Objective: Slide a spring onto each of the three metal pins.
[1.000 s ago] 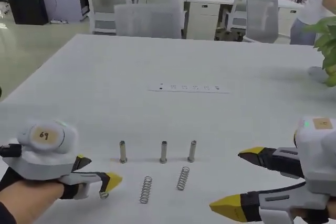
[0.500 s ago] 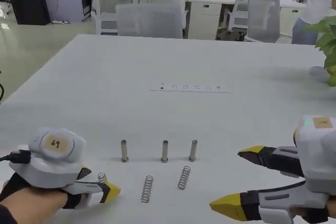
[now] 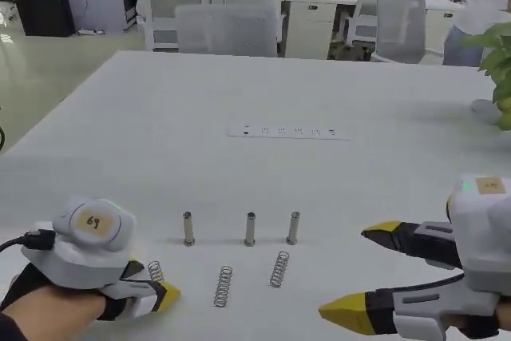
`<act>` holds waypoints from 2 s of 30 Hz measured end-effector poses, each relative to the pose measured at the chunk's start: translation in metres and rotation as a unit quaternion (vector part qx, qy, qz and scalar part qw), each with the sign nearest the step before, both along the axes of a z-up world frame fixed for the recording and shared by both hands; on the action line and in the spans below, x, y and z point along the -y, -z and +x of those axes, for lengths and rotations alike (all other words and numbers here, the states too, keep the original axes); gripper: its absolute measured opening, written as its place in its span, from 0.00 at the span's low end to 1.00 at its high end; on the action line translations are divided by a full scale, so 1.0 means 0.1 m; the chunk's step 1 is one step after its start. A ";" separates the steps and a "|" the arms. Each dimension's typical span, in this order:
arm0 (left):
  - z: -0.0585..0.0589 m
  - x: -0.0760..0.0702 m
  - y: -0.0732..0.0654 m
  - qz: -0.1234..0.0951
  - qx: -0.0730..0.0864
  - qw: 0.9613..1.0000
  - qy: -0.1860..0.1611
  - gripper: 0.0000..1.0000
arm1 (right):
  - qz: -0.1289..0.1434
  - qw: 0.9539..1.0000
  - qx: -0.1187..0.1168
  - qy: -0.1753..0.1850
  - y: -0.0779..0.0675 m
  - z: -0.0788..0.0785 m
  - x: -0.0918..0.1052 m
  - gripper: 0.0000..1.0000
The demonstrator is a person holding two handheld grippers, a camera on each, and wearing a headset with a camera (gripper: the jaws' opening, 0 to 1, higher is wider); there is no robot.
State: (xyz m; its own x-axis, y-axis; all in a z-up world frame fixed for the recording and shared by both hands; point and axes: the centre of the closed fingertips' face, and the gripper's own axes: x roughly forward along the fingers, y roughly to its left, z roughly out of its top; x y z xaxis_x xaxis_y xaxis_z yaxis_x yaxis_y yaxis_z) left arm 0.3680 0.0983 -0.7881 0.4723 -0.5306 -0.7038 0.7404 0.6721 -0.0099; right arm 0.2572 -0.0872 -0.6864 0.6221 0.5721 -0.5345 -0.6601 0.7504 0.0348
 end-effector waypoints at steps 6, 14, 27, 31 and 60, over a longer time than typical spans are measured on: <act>0.01 -0.05 0.00 0.001 -0.002 1.000 -0.007 0.28 | 0.000 1.000 0.000 -0.001 0.00 0.00 0.00 0.75; 0.01 -0.12 -0.01 0.007 0.001 1.000 -0.008 0.24 | 0.000 1.000 -0.001 -0.003 0.00 -0.01 -0.01 0.74; 0.05 -0.28 -0.01 0.020 0.007 1.000 -0.021 0.15 | -0.001 1.000 -0.002 -0.006 0.00 -0.01 -0.03 0.74; 0.04 -0.29 -0.01 0.022 0.008 1.000 -0.020 0.11 | -0.001 1.000 -0.002 -0.006 0.00 -0.01 -0.04 0.74; -0.10 -0.28 -0.23 -0.010 0.005 1.000 -0.001 0.02 | -0.004 1.000 0.004 -0.009 -0.06 -0.01 -0.05 0.74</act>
